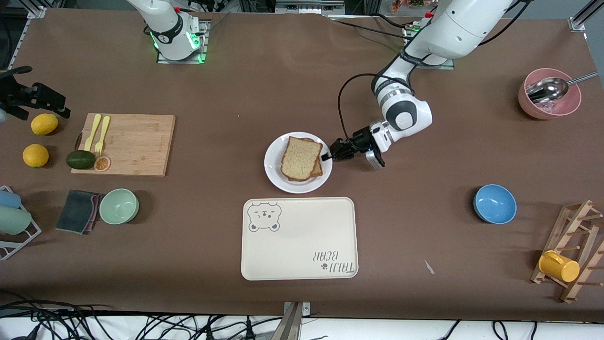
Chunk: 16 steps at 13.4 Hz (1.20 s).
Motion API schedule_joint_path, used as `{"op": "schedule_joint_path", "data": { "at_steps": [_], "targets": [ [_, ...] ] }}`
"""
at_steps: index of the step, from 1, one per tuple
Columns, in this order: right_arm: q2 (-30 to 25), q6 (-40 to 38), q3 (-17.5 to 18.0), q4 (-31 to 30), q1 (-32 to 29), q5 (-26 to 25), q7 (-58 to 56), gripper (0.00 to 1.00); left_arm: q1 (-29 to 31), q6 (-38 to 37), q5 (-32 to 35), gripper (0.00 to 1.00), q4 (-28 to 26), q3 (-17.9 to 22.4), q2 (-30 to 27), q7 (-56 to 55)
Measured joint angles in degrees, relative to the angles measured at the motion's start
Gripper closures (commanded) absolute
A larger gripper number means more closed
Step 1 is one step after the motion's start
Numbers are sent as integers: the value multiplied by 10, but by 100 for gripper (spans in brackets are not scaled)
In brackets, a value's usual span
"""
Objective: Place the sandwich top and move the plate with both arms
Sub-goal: 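Slide the plate with the left gripper onto the bear tray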
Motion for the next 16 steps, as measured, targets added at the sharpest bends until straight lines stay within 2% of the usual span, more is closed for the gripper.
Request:
{"op": "schedule_joint_path", "data": {
  "at_steps": [4, 8, 11, 16],
  "targets": [
    [0, 0, 0, 0, 0, 0, 0, 0, 1, 50, 15, 100, 93, 16, 45, -26],
    [0, 0, 0, 0, 0, 0, 0, 0, 0, 96, 151, 100, 213, 17, 100, -208],
    [0, 0, -1, 0, 0, 0, 0, 0, 0, 99, 237, 100, 273, 22, 140, -310],
    [1, 0, -1, 0, 0, 0, 0, 0, -2, 100, 264, 100, 353, 40, 210, -319]
  ]
}}
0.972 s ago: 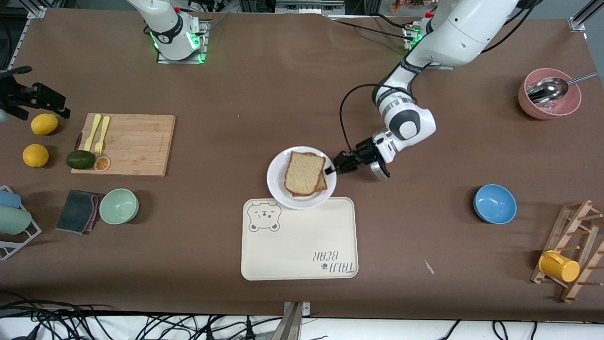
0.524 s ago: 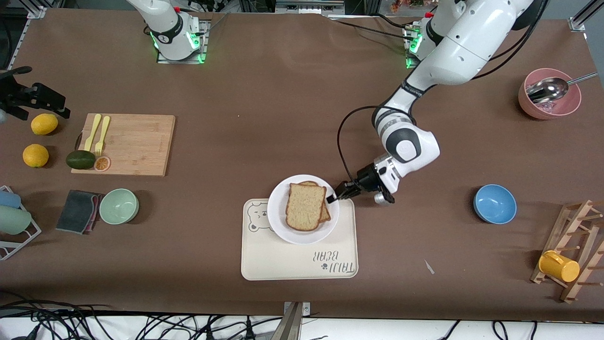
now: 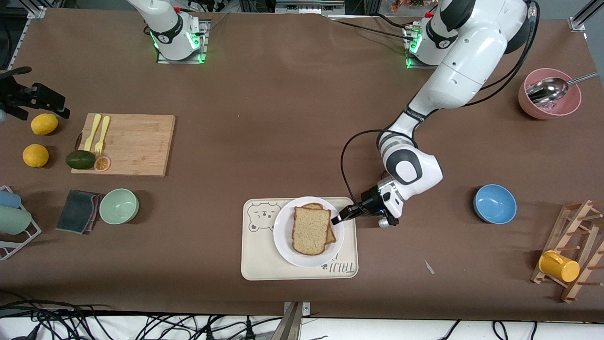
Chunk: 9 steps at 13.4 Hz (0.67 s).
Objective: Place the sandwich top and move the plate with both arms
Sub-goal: 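Slide the plate with the left gripper onto the bear tray, then open the left gripper and release the plate on the tray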
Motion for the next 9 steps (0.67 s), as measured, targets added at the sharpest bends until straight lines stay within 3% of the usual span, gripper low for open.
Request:
{"op": "schedule_joint_path", "data": {
  "at_steps": [3, 6, 9],
  "targets": [
    [0, 0, 0, 0, 0, 0, 0, 0, -6, 0, 3, 100, 24, 11, 18, 0],
    [0, 0, 0, 0, 0, 0, 0, 0, -14, 1, 3, 82, 32, 15, 22, 0],
    [0, 0, 0, 0, 0, 0, 0, 0, -15, 1, 3, 72, 38, 17, 22, -1]
  ]
}}
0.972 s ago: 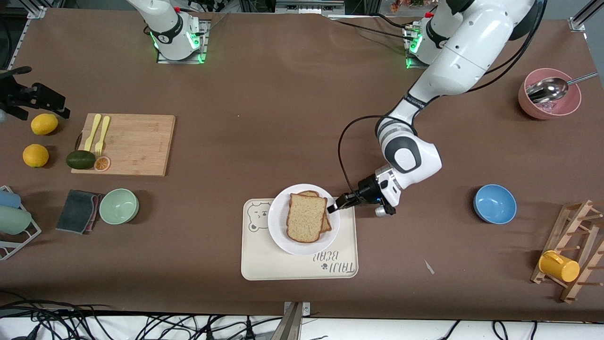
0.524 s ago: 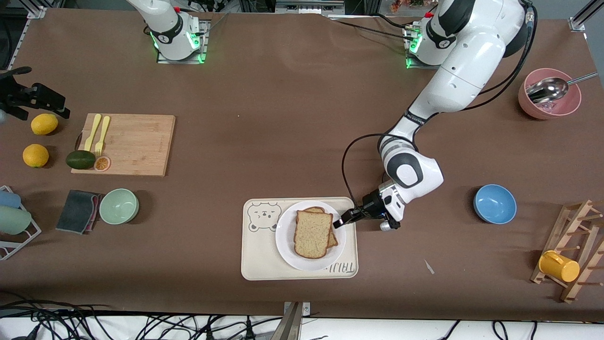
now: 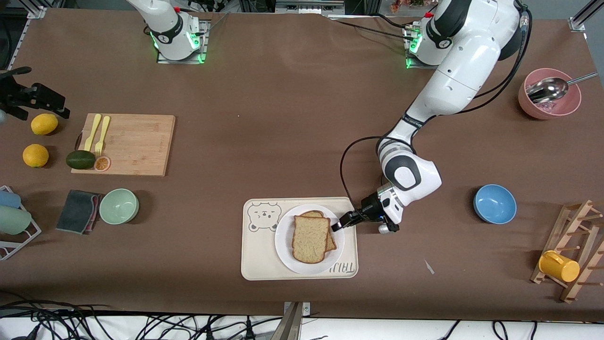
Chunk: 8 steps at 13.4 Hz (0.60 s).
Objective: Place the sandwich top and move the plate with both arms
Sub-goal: 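Open the left gripper and release the plate on the tray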
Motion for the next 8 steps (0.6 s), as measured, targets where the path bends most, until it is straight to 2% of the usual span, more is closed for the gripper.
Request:
{"op": "schedule_joint_path", "data": {
  "at_steps": [2, 4, 8],
  "targets": [
    [0, 0, 0, 0, 0, 0, 0, 0, 0, 0, 0, 70, 1, 2, 0, 0],
    [0, 0, 0, 0, 0, 0, 0, 0, 1, 0, 1, 59, 1, 2, 0, 0],
    [0, 0, 0, 0, 0, 0, 0, 0, 5, 0, 10, 55, 0, 3, -2, 0]
  ]
}}
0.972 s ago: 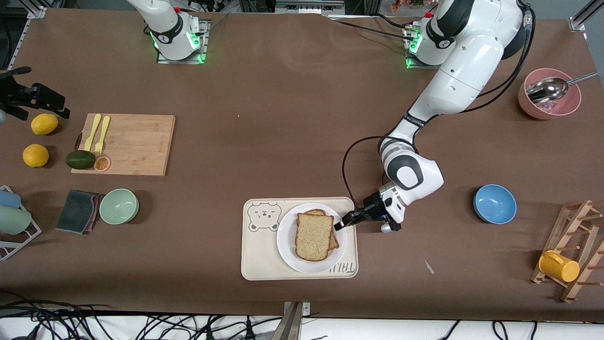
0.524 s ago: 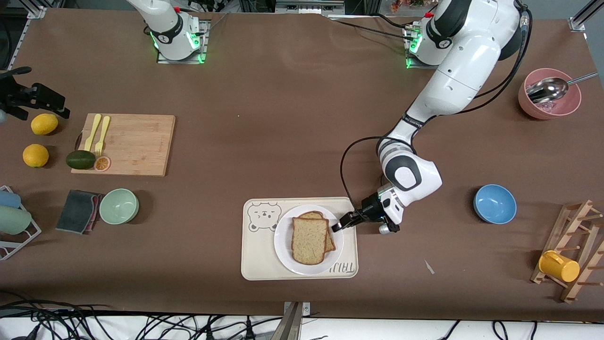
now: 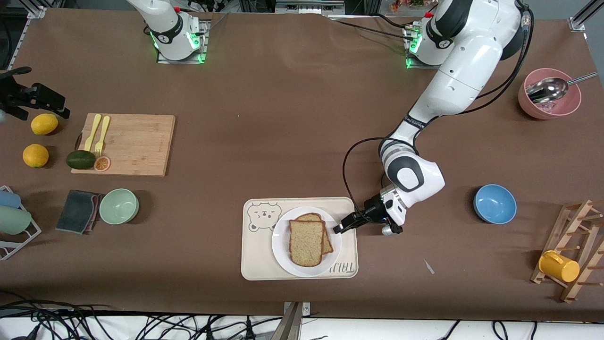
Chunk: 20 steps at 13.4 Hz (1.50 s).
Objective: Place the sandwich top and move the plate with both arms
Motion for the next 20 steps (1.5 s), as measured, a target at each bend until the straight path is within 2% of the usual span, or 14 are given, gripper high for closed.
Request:
{"op": "schedule_joint_path", "data": {
  "at_steps": [5, 8, 9, 11, 15, 20],
  "targets": [
    [0, 0, 0, 0, 0, 0, 0, 0, 7, -3, 30, 55, -35, 0, -31, -5],
    [0, 0, 0, 0, 0, 0, 0, 0, 14, -3, 54, 44, -80, 0, -70, -7],
    [0, 0, 0, 0, 0, 0, 0, 0, 15, -3, 60, 37, -97, 0, -85, -7],
    [0, 0, 0, 0, 0, 0, 0, 0, 17, -3, 70, 0, -136, 1, -119, -7],
    [1, 0, 0, 0, 0, 0, 0, 0, 32, -3, 120, 0, -242, 3, -210, -9],
    [1, 0, 0, 0, 0, 0, 0, 0, 78, -4, 247, 0, -375, 7, -333, -12]
  ]
}}
